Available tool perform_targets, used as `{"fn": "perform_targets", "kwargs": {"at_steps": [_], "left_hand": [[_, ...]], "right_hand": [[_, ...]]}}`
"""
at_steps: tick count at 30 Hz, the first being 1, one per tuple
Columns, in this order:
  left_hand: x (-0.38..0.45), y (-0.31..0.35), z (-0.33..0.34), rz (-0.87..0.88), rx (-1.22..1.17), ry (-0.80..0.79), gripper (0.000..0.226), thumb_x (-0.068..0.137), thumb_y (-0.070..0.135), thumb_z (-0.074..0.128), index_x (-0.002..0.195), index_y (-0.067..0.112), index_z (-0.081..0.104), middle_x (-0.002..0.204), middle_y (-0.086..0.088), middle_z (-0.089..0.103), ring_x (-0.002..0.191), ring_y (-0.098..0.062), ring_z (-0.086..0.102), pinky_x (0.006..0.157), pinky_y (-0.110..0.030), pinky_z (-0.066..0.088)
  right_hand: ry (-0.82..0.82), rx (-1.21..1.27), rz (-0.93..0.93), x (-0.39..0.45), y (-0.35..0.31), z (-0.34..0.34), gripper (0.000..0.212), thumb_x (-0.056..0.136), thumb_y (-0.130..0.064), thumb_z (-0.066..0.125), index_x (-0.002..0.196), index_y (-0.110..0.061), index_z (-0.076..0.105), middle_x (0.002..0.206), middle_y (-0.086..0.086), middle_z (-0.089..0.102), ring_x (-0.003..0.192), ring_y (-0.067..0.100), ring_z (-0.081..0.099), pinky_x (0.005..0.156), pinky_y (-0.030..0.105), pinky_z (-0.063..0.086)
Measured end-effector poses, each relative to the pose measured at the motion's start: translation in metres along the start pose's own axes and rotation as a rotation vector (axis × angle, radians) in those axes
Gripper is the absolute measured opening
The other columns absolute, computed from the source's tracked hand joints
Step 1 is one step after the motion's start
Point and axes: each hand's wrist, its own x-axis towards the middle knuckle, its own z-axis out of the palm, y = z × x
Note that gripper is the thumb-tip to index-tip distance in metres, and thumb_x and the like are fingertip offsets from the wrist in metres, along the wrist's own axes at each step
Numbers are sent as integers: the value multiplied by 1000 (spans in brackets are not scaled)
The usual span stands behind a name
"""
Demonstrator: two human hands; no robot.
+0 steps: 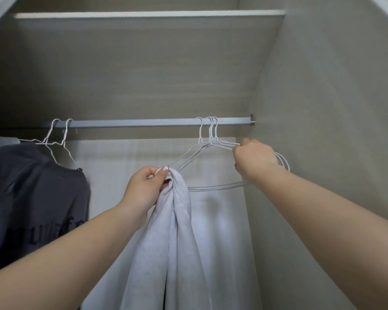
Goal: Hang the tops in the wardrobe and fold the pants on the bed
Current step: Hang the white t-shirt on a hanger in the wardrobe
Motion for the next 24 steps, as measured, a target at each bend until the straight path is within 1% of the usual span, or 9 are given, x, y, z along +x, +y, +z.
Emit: {"fn": "perform_targets", "kwargs": {"at_steps": [5, 7, 9, 11, 15, 17, 19, 22, 24], "left_hand": [[3, -3, -8, 5, 22, -1, 25, 92, 32, 60, 77, 12, 60, 78, -8, 67, 74, -21, 61, 76, -36, 48], [5, -2, -10, 15, 31, 3, 25, 92, 31, 60, 76, 13, 60, 75, -7, 67, 73, -20, 61, 74, -35, 48], [6, -1, -13, 21, 35, 9, 24, 92, 31, 60, 76, 14, 61, 76, -6, 67, 74, -20, 62, 76, -36, 48], [7, -1, -17, 26, 45, 14, 24, 92, 30, 60, 76, 14, 61, 76, -6, 68, 74, -20, 62, 79, -37, 49], [7, -2, -28, 28, 80, 30, 24, 93, 31, 60, 78, 13, 63, 80, -7, 70, 76, -21, 65, 83, -38, 52], [8, -3, -35, 27, 100, 44, 24, 93, 32, 59, 79, 12, 63, 81, -8, 69, 78, -21, 65, 84, -39, 51], [8, -4, -43, 28, 113, 61, 24, 93, 31, 59, 80, 12, 63, 79, -7, 69, 77, -22, 63, 82, -39, 50], [6, -6, -56, 32, 137, 89, 24, 93, 32, 59, 81, 11, 63, 75, -3, 68, 74, -19, 63, 78, -34, 48], [4, -7, -62, 41, 147, 114, 24, 93, 32, 60, 81, 11, 63, 70, 1, 67, 71, -14, 63, 69, -27, 46]], "right_hand": [[-24, -40, 32, 6, -6, 6, 34, 87, -7, 51, 120, -10, 56, 122, 11, 47, 115, 29, 43, 76, 33, 37], [-35, -70, 13, 8, -8, 9, 33, 86, -7, 50, 118, -12, 58, 122, 11, 51, 115, 29, 46, 84, 34, 38], [-71, -25, 14, 9, -11, 13, 32, 85, -6, 50, 114, -13, 60, 119, 10, 57, 112, 29, 52, 82, 32, 39], [-140, 168, 84, 9, -16, 17, 27, 86, -8, 50, 110, -12, 62, 115, 10, 61, 107, 29, 58, 75, 30, 39], [-345, 831, 244, 11, -30, 22, 18, 90, -17, 51, 94, -6, 65, 97, 11, 68, 90, 27, 64, 79, 27, 47], [-395, 1177, 322, 7, -40, 19, 12, 91, -15, 51, 89, -8, 60, 77, 4, 67, 66, 16, 63, 65, 20, 46], [-413, 1418, 409, 2, -50, 13, 8, 94, -16, 49, 97, -13, 55, 69, -2, 64, 52, 6, 59, 52, 19, 34], [-397, 1708, 512, -1, -67, 8, 12, 97, -17, 42, 102, -15, 53, 68, -3, 64, 53, 5, 59, 53, 22, 29], [-358, 1833, 539, -1, -79, 3, 14, 99, -17, 40, 96, -14, 53, 67, -2, 61, 54, 7, 58, 53, 22, 28]]}}
